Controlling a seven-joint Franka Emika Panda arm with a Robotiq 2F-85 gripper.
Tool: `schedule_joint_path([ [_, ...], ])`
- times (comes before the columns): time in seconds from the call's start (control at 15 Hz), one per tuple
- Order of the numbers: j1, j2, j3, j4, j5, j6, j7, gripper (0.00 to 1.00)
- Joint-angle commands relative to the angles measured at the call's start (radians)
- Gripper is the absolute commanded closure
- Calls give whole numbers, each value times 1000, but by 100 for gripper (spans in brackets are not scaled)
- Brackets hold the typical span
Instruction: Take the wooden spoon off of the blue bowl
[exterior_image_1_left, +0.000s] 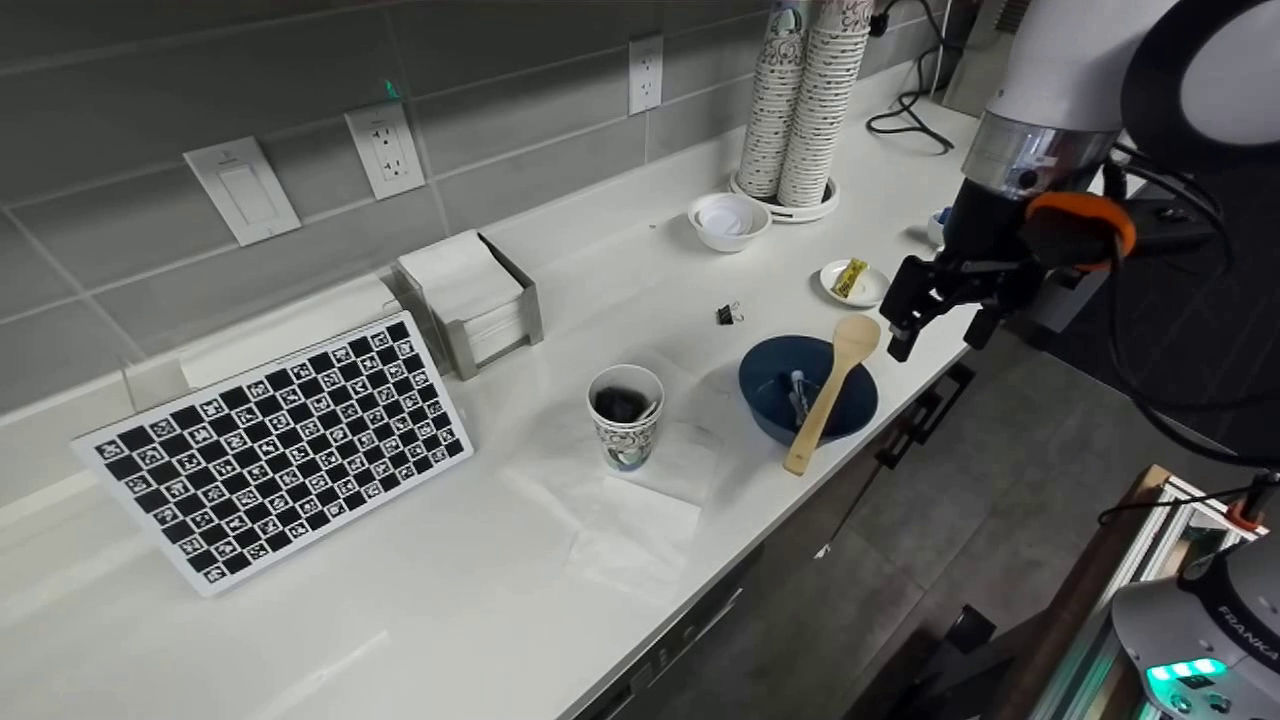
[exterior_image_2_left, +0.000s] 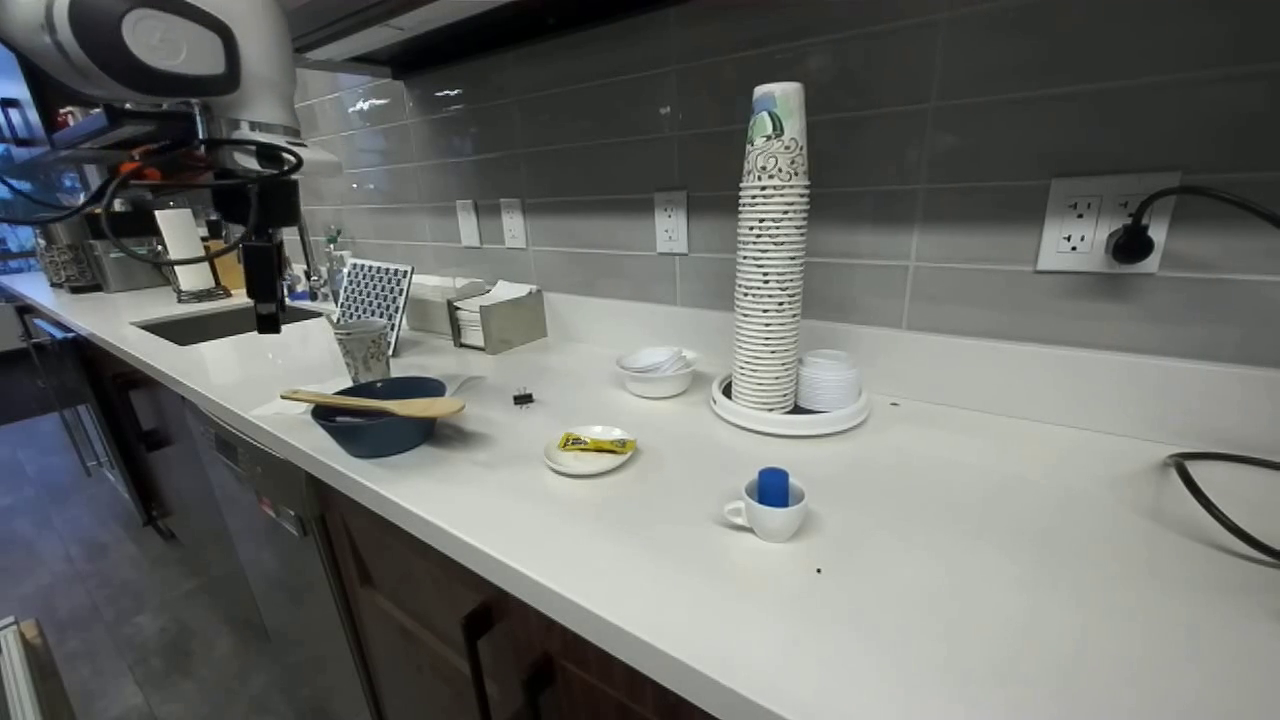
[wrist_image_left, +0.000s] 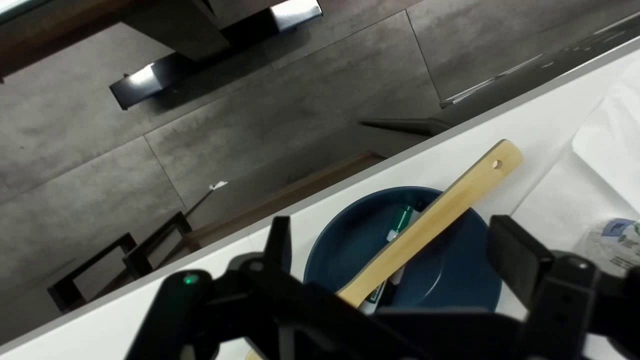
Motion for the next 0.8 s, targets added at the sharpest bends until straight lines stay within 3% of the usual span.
schedule_joint_path([
  [0.0, -12, 169, 55, 89, 4, 36, 227, 0],
  [0.27, 11, 314, 44, 125, 22, 98, 434, 0],
  [0.73, 60, 459, -1, 116, 175, 352, 627, 0],
])
